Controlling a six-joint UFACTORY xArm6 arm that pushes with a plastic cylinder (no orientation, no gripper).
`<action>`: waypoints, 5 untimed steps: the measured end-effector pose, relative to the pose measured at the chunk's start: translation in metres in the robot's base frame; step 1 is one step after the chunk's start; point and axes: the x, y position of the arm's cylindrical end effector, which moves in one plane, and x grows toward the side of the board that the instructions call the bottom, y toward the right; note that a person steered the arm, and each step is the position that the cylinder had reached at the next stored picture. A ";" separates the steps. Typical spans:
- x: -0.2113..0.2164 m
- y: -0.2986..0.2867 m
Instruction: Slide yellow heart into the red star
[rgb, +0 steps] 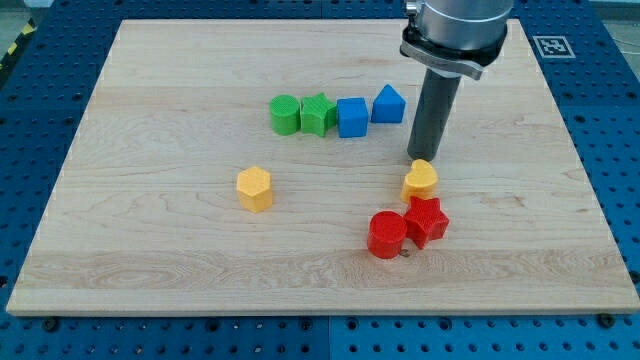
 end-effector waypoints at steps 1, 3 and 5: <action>0.001 0.000; -0.002 0.000; 0.002 0.006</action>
